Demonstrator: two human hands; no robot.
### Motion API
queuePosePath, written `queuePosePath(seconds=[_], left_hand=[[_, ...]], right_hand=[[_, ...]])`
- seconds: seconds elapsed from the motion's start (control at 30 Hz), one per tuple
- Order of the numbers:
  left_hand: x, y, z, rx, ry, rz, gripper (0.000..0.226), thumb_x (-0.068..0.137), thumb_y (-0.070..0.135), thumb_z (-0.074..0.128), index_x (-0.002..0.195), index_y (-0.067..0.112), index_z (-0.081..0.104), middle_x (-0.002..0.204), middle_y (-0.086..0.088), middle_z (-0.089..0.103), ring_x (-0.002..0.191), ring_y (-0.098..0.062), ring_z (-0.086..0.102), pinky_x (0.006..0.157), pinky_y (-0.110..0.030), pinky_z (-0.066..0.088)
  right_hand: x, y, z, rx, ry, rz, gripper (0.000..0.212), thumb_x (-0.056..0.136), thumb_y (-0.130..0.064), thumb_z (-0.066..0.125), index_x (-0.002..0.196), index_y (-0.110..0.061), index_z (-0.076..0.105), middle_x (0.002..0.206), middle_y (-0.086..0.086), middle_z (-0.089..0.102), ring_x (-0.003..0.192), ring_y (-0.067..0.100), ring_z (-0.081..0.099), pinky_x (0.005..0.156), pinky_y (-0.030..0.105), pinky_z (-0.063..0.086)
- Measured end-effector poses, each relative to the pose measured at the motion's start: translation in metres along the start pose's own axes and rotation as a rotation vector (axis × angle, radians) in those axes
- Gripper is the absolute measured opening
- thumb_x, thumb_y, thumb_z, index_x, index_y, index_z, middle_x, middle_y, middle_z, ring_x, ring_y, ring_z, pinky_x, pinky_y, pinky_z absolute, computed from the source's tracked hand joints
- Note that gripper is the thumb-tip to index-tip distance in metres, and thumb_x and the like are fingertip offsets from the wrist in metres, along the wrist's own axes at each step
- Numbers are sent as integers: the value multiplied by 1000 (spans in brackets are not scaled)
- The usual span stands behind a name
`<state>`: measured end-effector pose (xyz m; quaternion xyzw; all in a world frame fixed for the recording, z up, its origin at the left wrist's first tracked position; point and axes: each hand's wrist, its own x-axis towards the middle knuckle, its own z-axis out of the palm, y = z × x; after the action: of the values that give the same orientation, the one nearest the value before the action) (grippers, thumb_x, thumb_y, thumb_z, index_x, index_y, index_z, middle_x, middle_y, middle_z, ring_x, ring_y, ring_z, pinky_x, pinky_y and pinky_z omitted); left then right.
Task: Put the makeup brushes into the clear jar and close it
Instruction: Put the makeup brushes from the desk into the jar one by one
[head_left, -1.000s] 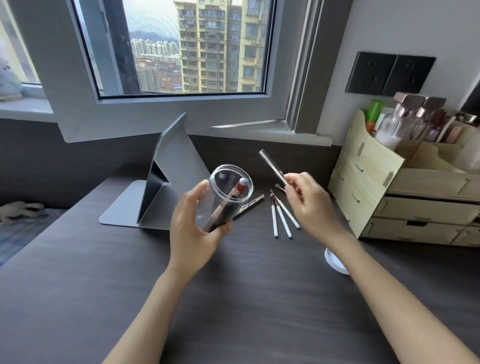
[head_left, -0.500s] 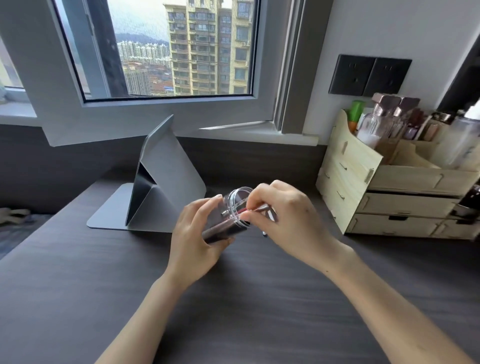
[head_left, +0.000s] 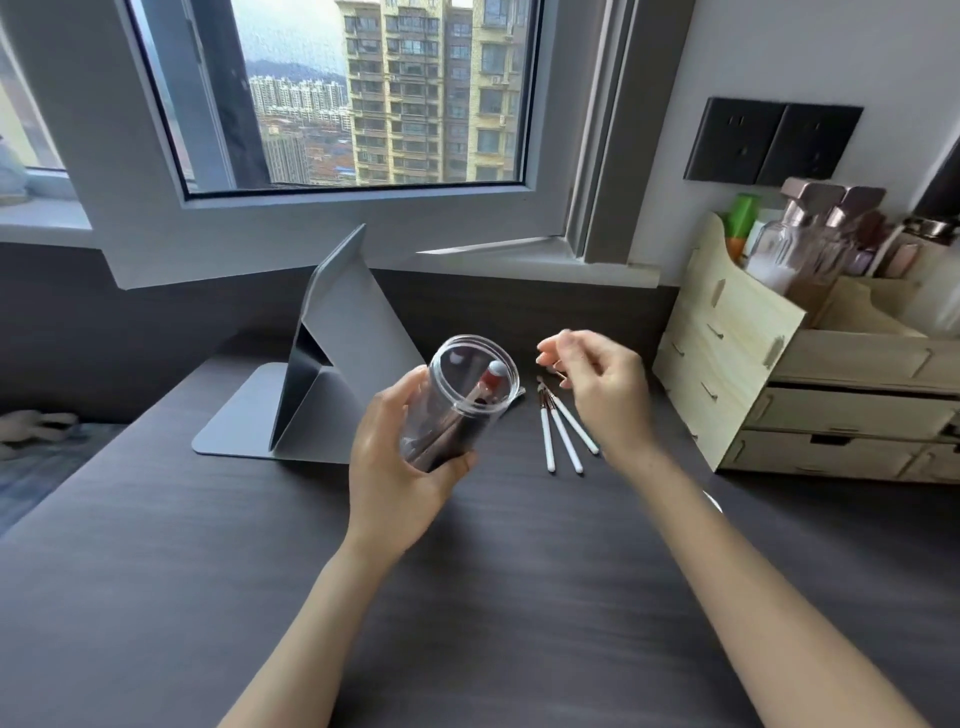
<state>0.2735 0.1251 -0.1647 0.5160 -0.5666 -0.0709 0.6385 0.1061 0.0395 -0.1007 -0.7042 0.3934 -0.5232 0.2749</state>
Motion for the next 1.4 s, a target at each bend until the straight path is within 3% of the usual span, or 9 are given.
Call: queuePosePath(seconds=[0.2, 0.47, 0.6, 0.77, 0.93, 1.07, 1.2, 1.3, 1.4], left_hand=[[4, 0, -4, -75, 79, -61, 79, 54, 18, 83, 115, 48, 44, 118, 20, 54, 109, 6, 50, 88, -5, 34], [6, -4, -6, -55, 92, -71, 81, 57, 9, 87, 122, 34, 45, 118, 19, 53, 110, 7, 49, 92, -6, 35], [5, -3, -6, -67, 98, -73, 84, 57, 4, 86, 116, 43, 43, 116, 21, 52, 108, 11, 48, 92, -6, 36], [3, -6, -5, -40, 82, -58, 79, 55, 14, 84, 119, 42, 48, 117, 25, 53, 113, 4, 49, 95, -18, 40], [0, 3, -3, 240, -9, 252, 76, 56, 16, 84, 124, 20, 49, 117, 11, 53, 108, -7, 48, 95, -11, 33], [-5, 6, 5, 302, -91, 358, 72, 62, 23, 82, 125, 18, 48, 122, 4, 50, 109, -17, 49, 99, -10, 29], [-11, 6, 10, 296, -149, 361, 73, 62, 25, 81, 126, 19, 47, 121, 0, 55, 108, -18, 51, 98, -11, 32], [-13, 8, 13, 281, -167, 338, 76, 59, 24, 81, 127, 20, 46, 122, 7, 48, 109, -15, 49, 97, -10, 32], [-13, 6, 12, 292, -167, 336, 77, 59, 24, 81, 127, 20, 46, 121, 8, 48, 108, -14, 48, 94, -15, 36]], right_hand=[[35, 73, 51, -863, -458, -74, 39, 91, -6, 42, 125, -15, 59, 126, 6, 63, 118, 30, 50, 93, 36, 42], [48, 73, 74, -1374, -615, -397, 28, 89, -1, 41, 109, -7, 59, 117, 10, 62, 113, 30, 50, 86, 38, 38], [41, 71, 50, -1196, -453, -225, 25, 88, -7, 47, 111, -13, 56, 116, 6, 62, 112, 30, 52, 86, 38, 39], [13, 34, -9, -412, -126, -14, 22, 93, -22, 52, 110, -16, 64, 95, 3, 67, 85, 15, 61, 74, 29, 45], [-34, -21, -71, 104, -109, 54, 19, 87, -5, 61, 94, -23, 64, 67, -7, 59, 49, 2, 50, 48, 12, 42], [-60, -49, -91, 25, -196, 43, 16, 76, -4, 72, 73, -17, 64, 67, -3, 67, 55, 2, 57, 54, 12, 47], [-68, -50, -79, -193, -259, -38, 14, 72, -12, 78, 71, -23, 70, 68, -2, 68, 61, 17, 61, 59, 30, 48], [-70, -45, -57, -237, -215, -143, 10, 74, -16, 78, 76, -17, 68, 65, -10, 62, 58, 3, 54, 55, 8, 38], [-68, -38, -34, -281, -128, -228, 18, 75, -27, 74, 77, -13, 63, 68, -5, 60, 61, 5, 50, 57, 11, 38]])
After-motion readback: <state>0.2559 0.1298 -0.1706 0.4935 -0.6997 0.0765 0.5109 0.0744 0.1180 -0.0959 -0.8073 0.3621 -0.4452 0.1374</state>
